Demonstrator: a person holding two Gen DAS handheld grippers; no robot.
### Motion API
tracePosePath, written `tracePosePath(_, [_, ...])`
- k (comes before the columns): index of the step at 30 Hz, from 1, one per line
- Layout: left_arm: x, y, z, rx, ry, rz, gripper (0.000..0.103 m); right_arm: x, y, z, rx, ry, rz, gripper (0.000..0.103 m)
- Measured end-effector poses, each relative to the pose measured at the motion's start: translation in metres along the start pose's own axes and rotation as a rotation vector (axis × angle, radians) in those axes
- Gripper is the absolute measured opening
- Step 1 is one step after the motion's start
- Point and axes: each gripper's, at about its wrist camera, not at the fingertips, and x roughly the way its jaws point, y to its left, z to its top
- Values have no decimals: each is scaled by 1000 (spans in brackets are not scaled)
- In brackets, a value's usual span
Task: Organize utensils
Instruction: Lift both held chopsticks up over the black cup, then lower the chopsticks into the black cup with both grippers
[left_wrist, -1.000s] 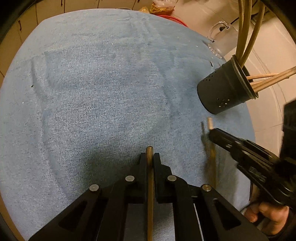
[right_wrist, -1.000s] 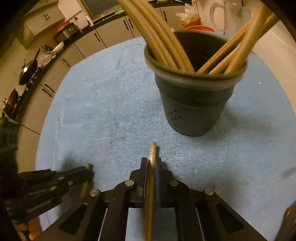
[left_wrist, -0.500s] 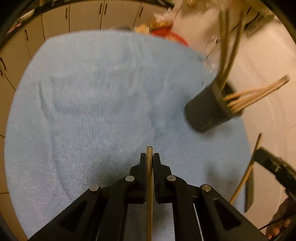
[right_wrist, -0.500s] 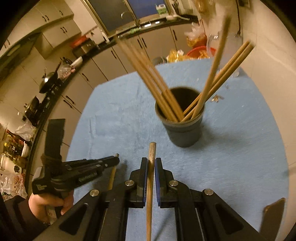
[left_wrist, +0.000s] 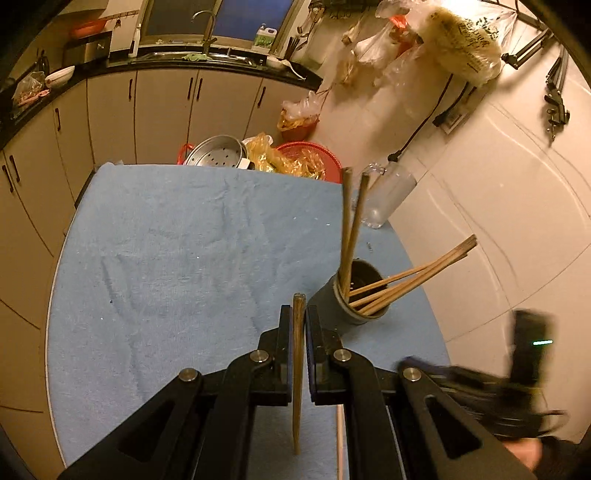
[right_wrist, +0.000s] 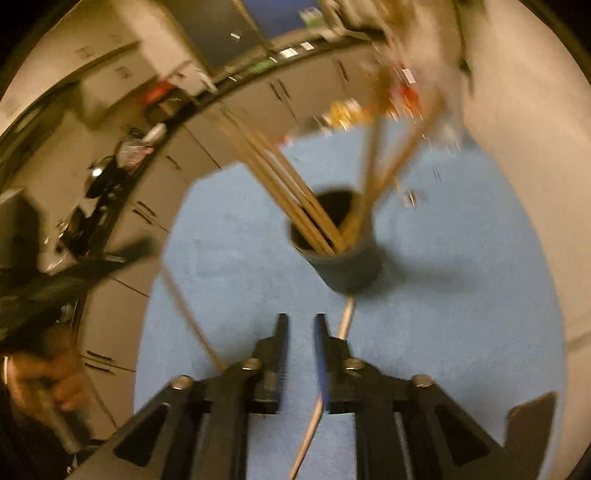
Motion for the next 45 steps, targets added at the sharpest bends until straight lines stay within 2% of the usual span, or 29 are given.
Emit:
tracePosePath(4, [-9, -3, -3, 1, -3, 5, 6, 44, -20, -6, 19, 13, -49, 19])
tracePosePath(8, [-18, -2, -5, -16, -3, 15, 6, 76, -16, -4, -29, 1, -63, 19])
tracePosePath(13, [-23, 6, -9, -38, -3, 28, 6, 109, -11, -8, -62, 45, -117, 19])
tracePosePath(15, [-24, 9, -10, -48, -5, 30, 6, 113, -8, -8, -93, 24, -139, 19])
tracePosePath(17, [-25, 11, -10, -53, -7, 28, 6, 116, -3, -6, -128, 30, -173, 10])
tracePosePath(19, [-26, 12, -9, -57, -11, 21, 6, 115, -3, -4, -117, 48, -157, 8])
tracePosePath(25, [-33, 10, -1, -64, -40, -20, 6, 55, -3, 1, -68, -18, -42, 8])
tracePosePath(31, [-43, -12, 10, -6, -68, -53, 6, -24, 11, 7, -107, -141, 53, 8])
tracePosePath(37, [-52, -35, 18, 64, -86, -58, 6, -78, 30, 13, -146, -237, 86, 8])
tracePosePath(45, [-67, -48, 29, 105, -119, -42, 6, -105, 38, 26, -156, -299, 87, 8])
